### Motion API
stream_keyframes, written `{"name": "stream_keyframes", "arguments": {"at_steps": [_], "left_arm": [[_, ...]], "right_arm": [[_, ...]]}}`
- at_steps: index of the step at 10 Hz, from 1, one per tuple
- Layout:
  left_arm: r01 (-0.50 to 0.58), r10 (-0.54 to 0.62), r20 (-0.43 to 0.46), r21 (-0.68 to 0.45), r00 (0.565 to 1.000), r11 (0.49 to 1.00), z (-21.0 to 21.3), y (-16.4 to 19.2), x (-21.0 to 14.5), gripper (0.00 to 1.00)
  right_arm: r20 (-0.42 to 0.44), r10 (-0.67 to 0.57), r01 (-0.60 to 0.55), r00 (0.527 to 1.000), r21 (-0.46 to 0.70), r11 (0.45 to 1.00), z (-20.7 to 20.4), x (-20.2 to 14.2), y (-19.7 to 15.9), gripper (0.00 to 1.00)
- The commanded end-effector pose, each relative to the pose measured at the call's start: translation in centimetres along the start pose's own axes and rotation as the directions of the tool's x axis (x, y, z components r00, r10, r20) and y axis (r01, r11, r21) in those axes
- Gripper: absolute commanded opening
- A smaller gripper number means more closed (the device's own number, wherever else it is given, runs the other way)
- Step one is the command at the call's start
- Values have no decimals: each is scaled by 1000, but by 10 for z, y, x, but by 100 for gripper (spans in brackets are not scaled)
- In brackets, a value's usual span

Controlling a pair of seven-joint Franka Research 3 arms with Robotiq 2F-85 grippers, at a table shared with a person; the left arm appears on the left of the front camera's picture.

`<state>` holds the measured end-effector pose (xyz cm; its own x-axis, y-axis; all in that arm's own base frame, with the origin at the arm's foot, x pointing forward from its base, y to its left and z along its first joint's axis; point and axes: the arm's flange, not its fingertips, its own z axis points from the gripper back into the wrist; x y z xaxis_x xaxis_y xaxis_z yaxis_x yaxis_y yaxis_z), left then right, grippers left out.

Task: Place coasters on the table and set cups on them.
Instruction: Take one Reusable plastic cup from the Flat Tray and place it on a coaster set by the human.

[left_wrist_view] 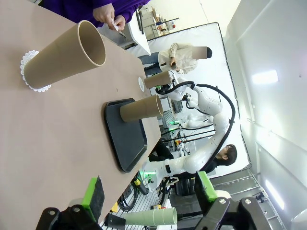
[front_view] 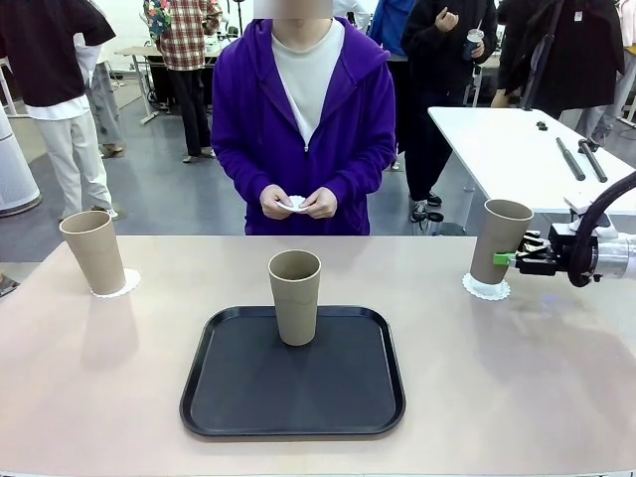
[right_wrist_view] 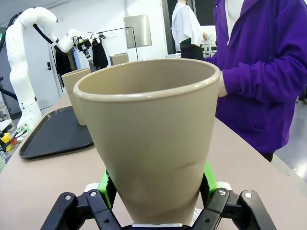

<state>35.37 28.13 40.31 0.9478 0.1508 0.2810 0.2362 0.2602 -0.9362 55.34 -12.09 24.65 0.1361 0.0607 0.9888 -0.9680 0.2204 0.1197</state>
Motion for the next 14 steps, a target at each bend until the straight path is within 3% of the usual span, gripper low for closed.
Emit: {"name": "stream_keyframes", "arguments": {"at_steps": [1, 10, 11, 14], "left_arm": [[9, -9, -2, -2, 1000, 1000, 1, -1, -2, 100], [9, -9, -2, -2, 1000, 1000, 1, -1, -2, 100], [9, -9, -2, -2, 1000, 1000, 1, -1, -2, 100], [9, -9, -2, -2, 1000, 1000, 1, -1, -2, 100]], "right_arm": [[-23, 19, -19, 1000, -11, 1000, 0, -3, -8, 84], [-75, -9, 8, 997, -15, 1000, -1, -24, -17, 84], [-87, -14, 13, 996, -12, 1000, -1, -24, -16, 100], [-146, -17, 13, 989, -26, 1000, 2, -18, -11, 100]]}}
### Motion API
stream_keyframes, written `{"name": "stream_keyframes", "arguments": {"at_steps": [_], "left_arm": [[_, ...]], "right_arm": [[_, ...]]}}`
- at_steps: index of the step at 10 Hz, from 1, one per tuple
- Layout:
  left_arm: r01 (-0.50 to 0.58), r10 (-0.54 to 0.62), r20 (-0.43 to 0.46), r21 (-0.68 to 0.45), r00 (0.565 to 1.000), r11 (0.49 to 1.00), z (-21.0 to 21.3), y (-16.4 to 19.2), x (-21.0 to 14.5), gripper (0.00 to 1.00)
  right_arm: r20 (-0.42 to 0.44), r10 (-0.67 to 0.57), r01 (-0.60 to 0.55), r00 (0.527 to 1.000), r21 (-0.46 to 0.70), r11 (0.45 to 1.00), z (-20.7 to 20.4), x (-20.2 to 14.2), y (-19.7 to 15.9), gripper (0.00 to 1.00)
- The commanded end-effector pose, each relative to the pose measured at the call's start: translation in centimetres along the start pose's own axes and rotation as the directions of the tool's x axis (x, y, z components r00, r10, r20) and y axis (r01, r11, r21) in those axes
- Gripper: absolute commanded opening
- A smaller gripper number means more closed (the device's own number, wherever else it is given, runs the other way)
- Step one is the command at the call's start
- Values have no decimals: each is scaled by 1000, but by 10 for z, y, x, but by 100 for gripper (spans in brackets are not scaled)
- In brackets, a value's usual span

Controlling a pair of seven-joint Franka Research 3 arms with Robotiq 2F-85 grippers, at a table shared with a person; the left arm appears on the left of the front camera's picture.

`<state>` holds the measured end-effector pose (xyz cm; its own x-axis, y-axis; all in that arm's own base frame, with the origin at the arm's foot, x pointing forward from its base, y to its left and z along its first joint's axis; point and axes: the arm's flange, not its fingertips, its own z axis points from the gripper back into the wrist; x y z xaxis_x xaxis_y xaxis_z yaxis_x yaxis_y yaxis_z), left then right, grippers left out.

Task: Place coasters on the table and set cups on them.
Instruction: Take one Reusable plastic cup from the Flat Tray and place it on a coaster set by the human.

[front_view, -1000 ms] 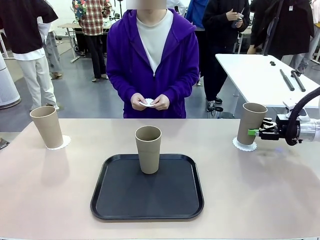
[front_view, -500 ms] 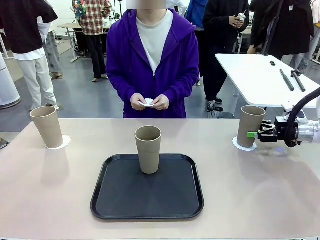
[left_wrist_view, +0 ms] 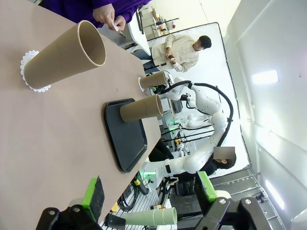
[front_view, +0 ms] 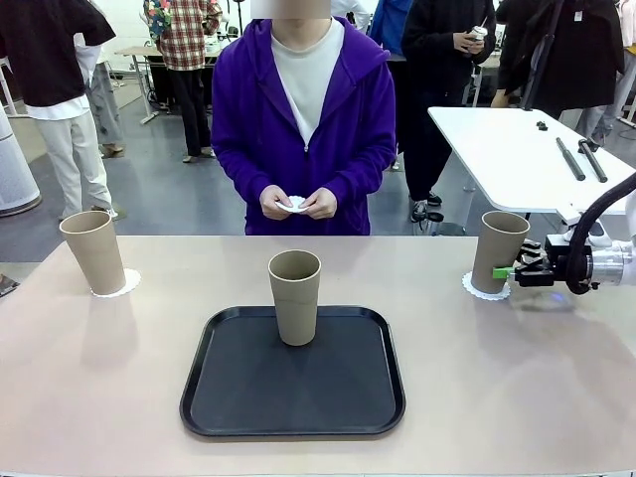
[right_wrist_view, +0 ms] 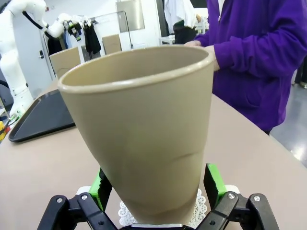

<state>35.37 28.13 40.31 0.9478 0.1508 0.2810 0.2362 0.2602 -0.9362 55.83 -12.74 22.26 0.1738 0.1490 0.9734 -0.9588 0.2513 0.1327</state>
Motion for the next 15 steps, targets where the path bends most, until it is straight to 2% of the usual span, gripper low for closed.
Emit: {"name": "stream_keyframes", "arguments": {"at_steps": [1, 7, 9, 11, 12, 13, 14, 15], "left_arm": [[9, -9, -2, -2, 1000, 1000, 1, -1, -2, 100], [9, -9, -2, -2, 1000, 1000, 1, -1, -2, 100], [9, -9, -2, -2, 1000, 1000, 1, -1, -2, 100], [9, -9, -2, -2, 1000, 1000, 1, -1, -2, 100], [9, -9, -2, -2, 1000, 1000, 1, -1, -2, 100], [9, -9, -2, -2, 1000, 1000, 1, -1, -2, 100], [9, -9, -2, -2, 1000, 1000, 1, -1, -2, 100], [9, -9, -2, -2, 1000, 1000, 1, -1, -2, 100]], "right_arm": [[-80, -2, 2, 997, 4, 1000, 1, 7, 0, 100], [-248, -52, 40, 967, -57, 998, 27, 16, 4, 100], [-344, -153, 127, 926, -98, 987, 42, 30, 18, 100], [-428, -266, 195, 864, -202, 960, 51, 72, 53, 100], [-451, -349, 219, 822, -315, 923, 51, 99, 73, 100], [-439, -449, 261, 778, -425, 867, 50, 125, 89, 100], [-444, -506, 253, 739, -514, 820, 46, 152, 104, 100], [-443, -527, 259, 725, -534, 805, 38, 178, 117, 100]]}}
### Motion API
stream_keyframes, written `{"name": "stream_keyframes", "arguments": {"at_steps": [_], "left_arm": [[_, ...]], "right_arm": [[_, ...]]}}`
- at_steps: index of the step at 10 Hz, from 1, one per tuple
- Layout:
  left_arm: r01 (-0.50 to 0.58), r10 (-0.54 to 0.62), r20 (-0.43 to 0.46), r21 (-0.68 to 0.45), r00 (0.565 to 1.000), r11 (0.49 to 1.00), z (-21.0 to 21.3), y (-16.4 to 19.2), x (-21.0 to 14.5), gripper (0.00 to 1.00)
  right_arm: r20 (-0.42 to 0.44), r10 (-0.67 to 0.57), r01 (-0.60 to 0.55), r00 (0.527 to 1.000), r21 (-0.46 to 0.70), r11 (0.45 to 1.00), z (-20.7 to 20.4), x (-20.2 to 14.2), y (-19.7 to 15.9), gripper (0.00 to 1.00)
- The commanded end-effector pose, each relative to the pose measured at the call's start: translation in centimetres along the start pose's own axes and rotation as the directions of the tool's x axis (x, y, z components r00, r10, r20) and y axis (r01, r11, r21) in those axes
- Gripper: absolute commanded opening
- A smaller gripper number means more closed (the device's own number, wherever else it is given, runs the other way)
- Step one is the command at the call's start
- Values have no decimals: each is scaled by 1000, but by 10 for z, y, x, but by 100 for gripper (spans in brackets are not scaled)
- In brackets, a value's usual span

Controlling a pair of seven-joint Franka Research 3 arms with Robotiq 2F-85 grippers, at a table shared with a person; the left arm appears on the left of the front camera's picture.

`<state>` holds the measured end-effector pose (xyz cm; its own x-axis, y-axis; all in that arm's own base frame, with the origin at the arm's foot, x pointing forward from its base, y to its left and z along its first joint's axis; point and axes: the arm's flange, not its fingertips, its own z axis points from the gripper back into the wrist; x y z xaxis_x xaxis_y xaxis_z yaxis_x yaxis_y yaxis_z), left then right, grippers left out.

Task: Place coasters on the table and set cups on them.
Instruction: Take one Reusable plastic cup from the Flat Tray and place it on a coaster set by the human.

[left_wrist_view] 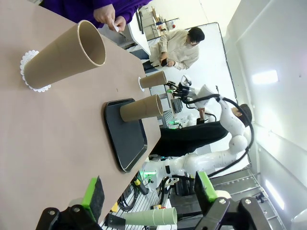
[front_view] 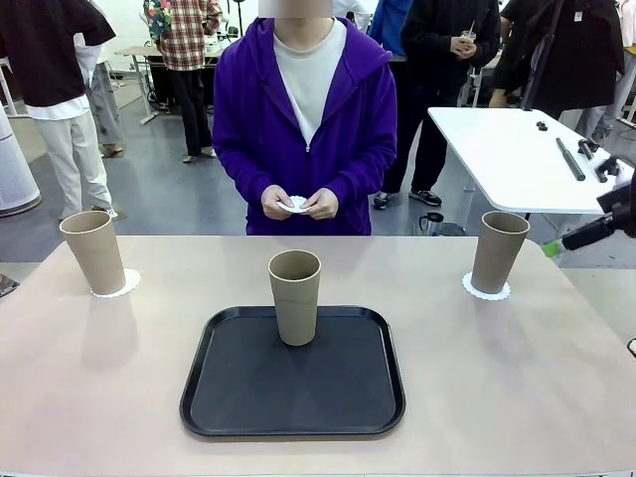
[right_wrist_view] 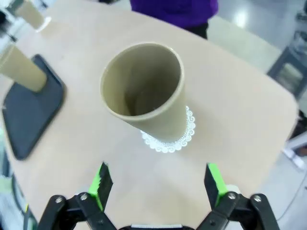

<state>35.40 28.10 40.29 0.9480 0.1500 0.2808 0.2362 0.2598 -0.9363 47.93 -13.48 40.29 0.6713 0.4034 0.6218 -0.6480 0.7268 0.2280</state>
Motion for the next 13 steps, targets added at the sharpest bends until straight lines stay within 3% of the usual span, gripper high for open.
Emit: {"name": "stream_keyframes", "arguments": {"at_steps": [1, 4, 7, 8, 13], "left_arm": [[9, -9, -1, -2, 1000, 1000, 2, -1, -2, 100], [9, -9, -1, -2, 1000, 1000, 2, -1, -2, 100], [9, -9, -1, -2, 1000, 1000, 2, -1, -2, 100], [9, -9, -1, -2, 1000, 1000, 2, -1, -2, 100], [9, -9, -1, -2, 1000, 1000, 2, -1, -2, 100]], "right_arm": [[-118, -78, 69, 990, -78, 995, 11, 31, 52, 100], [-241, -138, 77, 961, -245, 966, 25, 60, 105, 100], [-327, -207, 112, 922, -287, 951, 26, 84, 126, 100], [-260, -141, 64, 955, -284, 957, 29, 73, 114, 100], [-260, -141, 64, 955, -284, 957, 29, 73, 114, 100]]}}
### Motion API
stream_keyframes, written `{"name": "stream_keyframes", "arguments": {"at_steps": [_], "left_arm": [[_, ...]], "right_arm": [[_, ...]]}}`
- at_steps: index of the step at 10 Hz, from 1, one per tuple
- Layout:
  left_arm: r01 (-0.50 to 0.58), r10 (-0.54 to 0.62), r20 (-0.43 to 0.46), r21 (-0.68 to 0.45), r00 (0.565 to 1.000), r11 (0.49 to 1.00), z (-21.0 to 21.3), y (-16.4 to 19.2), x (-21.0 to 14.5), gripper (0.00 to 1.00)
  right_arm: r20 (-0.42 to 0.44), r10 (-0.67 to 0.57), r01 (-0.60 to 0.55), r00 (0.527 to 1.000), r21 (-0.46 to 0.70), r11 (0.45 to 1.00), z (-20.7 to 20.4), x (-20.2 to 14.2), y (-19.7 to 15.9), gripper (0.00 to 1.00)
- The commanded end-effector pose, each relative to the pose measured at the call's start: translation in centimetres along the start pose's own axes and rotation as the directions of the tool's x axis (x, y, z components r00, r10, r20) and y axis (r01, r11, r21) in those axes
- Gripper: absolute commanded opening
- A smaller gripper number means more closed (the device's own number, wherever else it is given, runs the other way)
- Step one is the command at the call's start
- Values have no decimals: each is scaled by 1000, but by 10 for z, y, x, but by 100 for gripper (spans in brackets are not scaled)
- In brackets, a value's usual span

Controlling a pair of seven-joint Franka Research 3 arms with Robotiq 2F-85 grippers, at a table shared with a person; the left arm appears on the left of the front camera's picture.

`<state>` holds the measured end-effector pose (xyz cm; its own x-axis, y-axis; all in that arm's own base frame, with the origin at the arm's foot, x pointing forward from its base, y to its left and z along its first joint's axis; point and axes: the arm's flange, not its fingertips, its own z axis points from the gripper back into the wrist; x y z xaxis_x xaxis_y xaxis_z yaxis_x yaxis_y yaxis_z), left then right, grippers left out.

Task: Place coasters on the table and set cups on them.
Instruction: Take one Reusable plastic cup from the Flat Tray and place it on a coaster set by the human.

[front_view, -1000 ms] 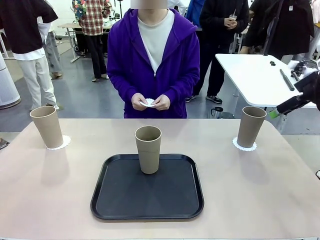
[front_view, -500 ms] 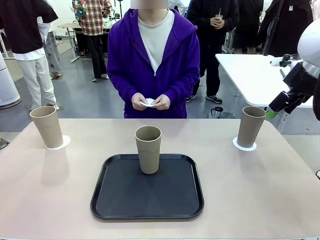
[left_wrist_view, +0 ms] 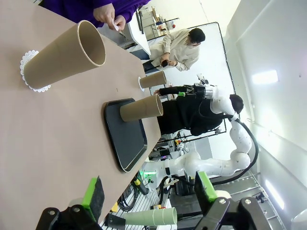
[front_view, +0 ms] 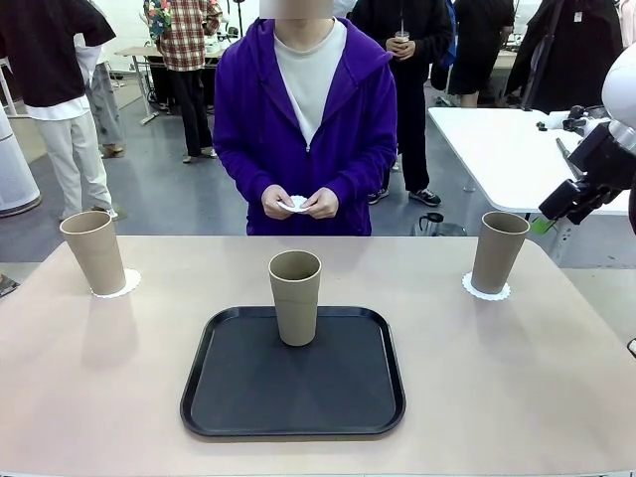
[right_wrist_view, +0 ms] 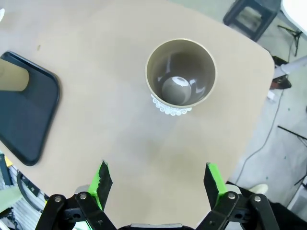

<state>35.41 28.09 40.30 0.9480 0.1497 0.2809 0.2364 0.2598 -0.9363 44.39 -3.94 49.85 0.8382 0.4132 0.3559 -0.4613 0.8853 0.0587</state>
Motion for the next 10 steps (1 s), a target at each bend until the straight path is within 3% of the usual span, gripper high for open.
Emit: {"name": "stream_keyframes", "arguments": {"at_steps": [1, 7, 10], "left_arm": [[9, -9, -1, -2, 1000, 1000, 2, -1, -2, 100], [9, -9, -1, -2, 1000, 1000, 2, -1, -2, 100], [9, -9, -1, -2, 1000, 1000, 2, -1, -2, 100]], "right_arm": [[11, 19, -18, 1000, -7, 1000, -3, -1, 1, 100], [1, 4, -4, 1000, 2, 1000, 0, 1, 1, 100], [-159, -117, 116, 980, -14, 993, 9, -52, 23, 100]]}}
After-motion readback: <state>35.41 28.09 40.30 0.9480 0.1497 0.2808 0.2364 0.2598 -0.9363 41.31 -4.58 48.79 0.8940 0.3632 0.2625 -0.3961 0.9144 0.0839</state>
